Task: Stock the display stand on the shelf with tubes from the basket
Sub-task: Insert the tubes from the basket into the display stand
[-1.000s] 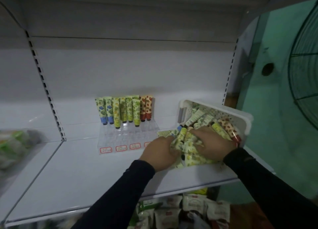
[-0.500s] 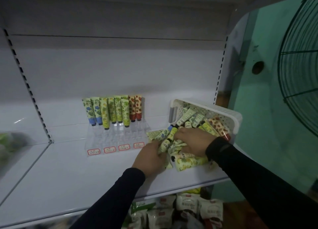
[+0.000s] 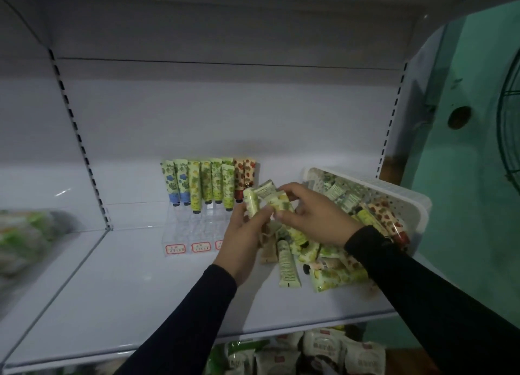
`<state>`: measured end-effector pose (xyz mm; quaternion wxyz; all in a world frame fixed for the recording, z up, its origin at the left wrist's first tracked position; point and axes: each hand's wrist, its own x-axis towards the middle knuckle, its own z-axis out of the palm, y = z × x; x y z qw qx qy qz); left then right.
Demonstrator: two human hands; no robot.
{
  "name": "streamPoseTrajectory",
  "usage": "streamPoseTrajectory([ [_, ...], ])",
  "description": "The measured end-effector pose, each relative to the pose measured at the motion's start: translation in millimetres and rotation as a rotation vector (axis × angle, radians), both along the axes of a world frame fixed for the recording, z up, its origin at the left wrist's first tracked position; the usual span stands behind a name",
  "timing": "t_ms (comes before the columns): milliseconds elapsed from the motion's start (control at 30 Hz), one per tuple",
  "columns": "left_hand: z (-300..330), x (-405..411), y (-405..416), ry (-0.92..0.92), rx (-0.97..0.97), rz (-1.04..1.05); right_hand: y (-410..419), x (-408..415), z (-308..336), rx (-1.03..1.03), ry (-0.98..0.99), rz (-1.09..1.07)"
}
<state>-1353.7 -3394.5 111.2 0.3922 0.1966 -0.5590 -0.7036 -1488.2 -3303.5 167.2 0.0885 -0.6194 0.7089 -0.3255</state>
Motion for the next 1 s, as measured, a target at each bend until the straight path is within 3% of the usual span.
streamPoseTrajectory([
  [167,-1,10,-7,-0.014,-0.067,0.070,-26,26,-15,0.002,-0.370,0.130],
  [267,-8,23,-21,0.001,0.012,0.079,-34,36,-20,0.016,-0.443,0.184],
  [433,-8,36,-33,0.093,0.169,0.089,-54,56,-21,0.019,-0.413,0.206],
  [600,-10,52,-52,0.095,0.174,0.170,-66,70,-22,0.053,-0.329,0.278],
  [833,3,89,-81,0.286,0.178,0.372,-79,64,-13,-0.154,-0.311,-0.001],
  [1000,-2,116,-111,0.283,0.160,0.517,-100,55,-2,-0.247,-0.300,-0.116],
])
